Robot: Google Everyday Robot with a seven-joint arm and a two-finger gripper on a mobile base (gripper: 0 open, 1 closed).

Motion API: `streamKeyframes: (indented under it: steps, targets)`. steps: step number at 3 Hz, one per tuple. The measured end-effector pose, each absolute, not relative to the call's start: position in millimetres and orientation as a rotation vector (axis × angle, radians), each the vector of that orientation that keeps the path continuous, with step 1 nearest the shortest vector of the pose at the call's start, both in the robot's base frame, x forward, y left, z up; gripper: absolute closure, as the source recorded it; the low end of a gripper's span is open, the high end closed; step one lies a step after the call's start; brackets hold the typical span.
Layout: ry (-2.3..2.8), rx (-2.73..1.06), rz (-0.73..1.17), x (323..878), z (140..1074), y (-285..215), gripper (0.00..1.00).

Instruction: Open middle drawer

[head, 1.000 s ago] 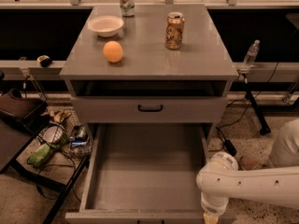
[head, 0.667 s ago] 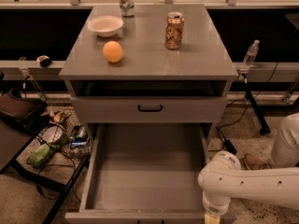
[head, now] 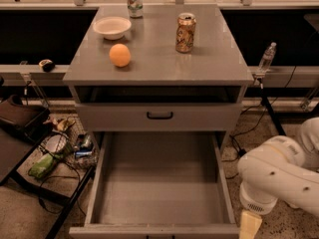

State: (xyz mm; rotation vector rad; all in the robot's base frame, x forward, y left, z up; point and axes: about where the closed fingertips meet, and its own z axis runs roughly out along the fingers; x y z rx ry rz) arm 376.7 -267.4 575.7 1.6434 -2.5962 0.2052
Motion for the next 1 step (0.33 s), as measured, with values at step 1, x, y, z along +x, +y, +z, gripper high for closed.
streamKeyframes:
  steps: [1]
  targets:
    - [-2.771,1.585,0.249,373.3,689.2,-295.6,0.0]
